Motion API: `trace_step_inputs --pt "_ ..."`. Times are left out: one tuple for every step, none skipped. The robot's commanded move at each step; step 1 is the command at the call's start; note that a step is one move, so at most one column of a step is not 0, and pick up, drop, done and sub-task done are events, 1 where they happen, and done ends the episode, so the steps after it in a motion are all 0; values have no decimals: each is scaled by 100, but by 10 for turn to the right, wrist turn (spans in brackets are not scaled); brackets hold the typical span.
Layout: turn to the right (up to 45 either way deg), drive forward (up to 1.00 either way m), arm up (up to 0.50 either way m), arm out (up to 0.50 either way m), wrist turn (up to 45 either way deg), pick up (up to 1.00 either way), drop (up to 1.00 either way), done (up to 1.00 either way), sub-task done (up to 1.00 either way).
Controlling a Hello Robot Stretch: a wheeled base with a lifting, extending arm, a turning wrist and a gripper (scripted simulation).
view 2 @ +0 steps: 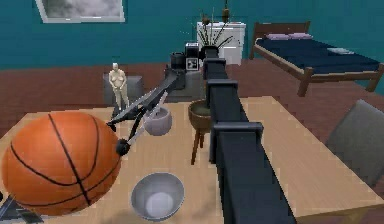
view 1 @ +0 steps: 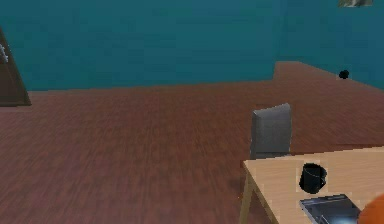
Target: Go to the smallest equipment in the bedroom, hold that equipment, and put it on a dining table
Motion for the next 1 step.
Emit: trace_step_inputs --pt "0 0 0 0 450 0 0 0 0"
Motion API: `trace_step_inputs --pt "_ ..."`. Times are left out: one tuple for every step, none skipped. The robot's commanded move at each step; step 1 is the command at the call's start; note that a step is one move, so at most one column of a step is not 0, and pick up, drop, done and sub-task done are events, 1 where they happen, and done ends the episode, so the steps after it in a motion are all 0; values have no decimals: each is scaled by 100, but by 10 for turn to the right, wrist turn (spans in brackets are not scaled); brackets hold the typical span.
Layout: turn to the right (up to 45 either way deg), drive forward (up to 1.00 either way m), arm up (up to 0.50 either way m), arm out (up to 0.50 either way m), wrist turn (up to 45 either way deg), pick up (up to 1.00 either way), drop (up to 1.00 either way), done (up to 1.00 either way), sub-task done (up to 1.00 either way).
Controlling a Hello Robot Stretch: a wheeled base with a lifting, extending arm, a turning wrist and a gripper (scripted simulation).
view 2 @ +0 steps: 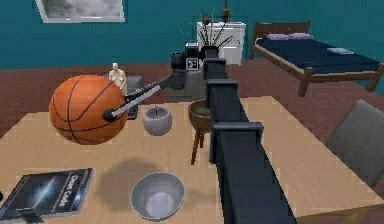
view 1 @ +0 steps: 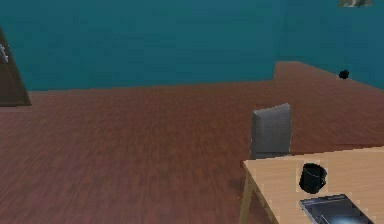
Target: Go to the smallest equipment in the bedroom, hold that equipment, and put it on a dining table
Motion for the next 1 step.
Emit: trace_step_inputs --pt "0 0 0 0 450 0 0 0 0"
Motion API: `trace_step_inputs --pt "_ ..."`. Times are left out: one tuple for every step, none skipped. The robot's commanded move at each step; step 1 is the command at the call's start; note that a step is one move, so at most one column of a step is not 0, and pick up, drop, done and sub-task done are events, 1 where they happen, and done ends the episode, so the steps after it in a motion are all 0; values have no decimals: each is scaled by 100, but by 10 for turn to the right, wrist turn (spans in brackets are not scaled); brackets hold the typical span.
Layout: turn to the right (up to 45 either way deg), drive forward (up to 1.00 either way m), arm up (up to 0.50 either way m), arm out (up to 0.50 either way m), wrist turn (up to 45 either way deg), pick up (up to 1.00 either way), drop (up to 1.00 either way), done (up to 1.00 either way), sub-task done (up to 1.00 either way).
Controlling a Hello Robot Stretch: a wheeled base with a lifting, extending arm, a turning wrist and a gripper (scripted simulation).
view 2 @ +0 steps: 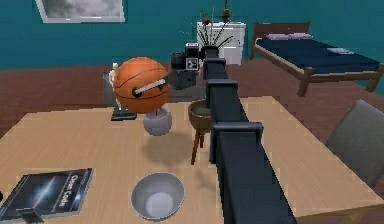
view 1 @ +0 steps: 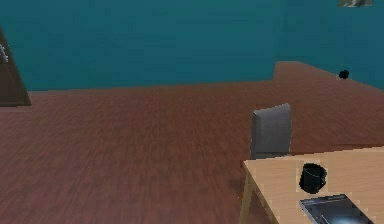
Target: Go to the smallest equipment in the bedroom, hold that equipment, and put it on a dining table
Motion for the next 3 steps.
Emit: trace_step_inputs --pt "0 0 0 0 270 0 0 0 0" --pt "0 0 -4 0 0 0 0 0 0" --pt "0 0 -32 0 0 0 0 0 0"
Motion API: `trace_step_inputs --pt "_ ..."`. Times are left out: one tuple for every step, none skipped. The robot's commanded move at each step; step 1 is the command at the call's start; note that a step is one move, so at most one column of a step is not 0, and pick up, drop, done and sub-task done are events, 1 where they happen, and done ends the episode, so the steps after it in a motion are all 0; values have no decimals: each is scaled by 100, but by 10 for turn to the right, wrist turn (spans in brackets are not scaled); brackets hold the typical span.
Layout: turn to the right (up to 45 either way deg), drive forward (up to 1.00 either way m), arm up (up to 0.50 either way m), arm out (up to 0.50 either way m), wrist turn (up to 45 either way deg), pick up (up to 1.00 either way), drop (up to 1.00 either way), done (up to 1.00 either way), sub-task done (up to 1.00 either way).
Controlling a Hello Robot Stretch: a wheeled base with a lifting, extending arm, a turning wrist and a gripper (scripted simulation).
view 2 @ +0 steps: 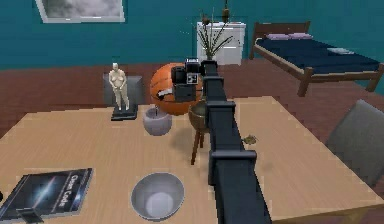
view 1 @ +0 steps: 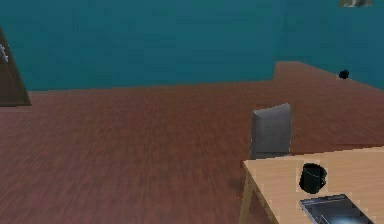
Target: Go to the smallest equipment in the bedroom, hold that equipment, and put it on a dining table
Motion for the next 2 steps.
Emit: trace_step_inputs --pt "0 0 0 0 0 0 100 0 0" --pt "0 0 4 0 0 0 0 0 0"
